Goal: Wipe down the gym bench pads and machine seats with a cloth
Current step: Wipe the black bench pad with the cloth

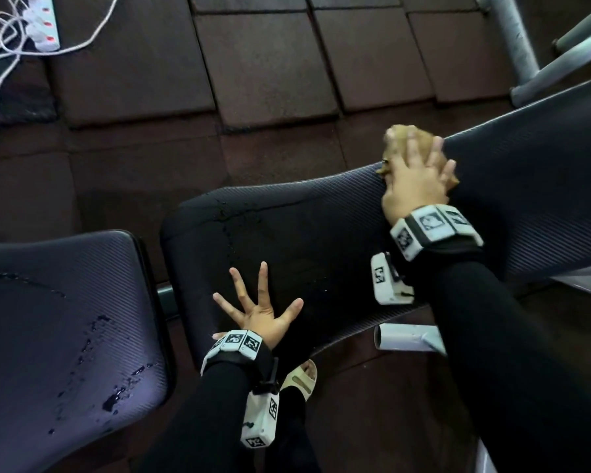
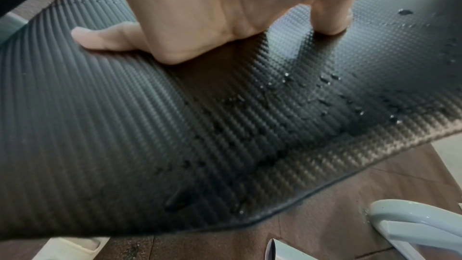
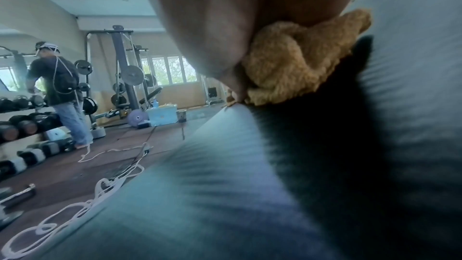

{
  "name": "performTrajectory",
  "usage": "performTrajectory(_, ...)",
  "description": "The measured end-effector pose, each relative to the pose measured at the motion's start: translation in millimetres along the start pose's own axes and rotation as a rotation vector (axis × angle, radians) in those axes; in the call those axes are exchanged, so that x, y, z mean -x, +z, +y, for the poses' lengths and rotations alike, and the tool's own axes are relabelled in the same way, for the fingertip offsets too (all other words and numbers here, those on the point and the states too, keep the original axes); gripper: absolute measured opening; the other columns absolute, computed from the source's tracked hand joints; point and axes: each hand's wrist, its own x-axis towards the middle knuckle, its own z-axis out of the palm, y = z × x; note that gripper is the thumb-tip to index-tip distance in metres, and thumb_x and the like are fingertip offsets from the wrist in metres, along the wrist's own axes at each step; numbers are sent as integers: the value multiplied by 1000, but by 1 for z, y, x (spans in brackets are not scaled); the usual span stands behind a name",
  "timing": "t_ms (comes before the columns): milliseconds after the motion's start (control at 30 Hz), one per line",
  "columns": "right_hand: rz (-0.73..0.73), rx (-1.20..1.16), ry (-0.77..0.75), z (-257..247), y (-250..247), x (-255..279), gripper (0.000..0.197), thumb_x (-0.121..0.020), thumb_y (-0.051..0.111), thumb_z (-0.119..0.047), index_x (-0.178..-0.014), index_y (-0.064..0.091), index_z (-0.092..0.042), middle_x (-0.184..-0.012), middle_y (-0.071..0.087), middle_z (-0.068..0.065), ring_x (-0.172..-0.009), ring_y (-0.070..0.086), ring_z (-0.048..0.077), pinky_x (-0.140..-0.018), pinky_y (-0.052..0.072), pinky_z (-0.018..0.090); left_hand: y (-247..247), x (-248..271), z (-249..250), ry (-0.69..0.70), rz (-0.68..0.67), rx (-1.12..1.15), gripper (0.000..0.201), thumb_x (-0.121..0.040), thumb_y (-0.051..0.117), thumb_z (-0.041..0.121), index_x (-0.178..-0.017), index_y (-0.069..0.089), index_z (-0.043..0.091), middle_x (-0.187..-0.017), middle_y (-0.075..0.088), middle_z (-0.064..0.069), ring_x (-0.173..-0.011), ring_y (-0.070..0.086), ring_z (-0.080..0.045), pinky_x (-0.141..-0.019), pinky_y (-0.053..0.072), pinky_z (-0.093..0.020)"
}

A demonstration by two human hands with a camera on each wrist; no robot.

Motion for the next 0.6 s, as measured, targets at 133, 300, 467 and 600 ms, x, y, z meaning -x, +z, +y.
performTrajectory(133,-99,31,-209,-58,31,27,84,-84,49,-8,-149,1,-31,-158,-4,-5,-143,-8,36,-113,-4,55,1,-3,-3,4,19,-24,95,-47,30,96,-123,-23,73,-126,-56,30,-98,-65,-15,-97,-14,-73)
performTrajectory(300,-147,-22,-389,-58,67,106,89,-86,47,-8,-145,-12,-36,-150,-26,-15,-143,-16,26,-110,-16,41,0,-3,-3,-4,21,-18,94,-48,31,96,-122,-22,74,-126,-55,31,-102,-62,-18,-98,-12,-75)
performTrajectory(467,-85,19,-251,-14,47,98,82,-89,45,-11,-143,-9,-42,-148,-25,-12,-145,-8,26,-115,-6,41,-2,1,0,-1,-6,4,93,-48,31,94,-120,-24,75,-125,-56,31,-107,-59,-22,-99,-11,-76)
performTrajectory(600,-48,21,-151,-13,23,48,77,-91,45,-10,-148,2,-37,-157,-15,-4,-144,-9,29,-115,-5,46,-2,4,1,7,-5,22,91,-53,36,90,-120,-24,76,-126,-55,32,-113,-55,-24,-100,-6,-77)
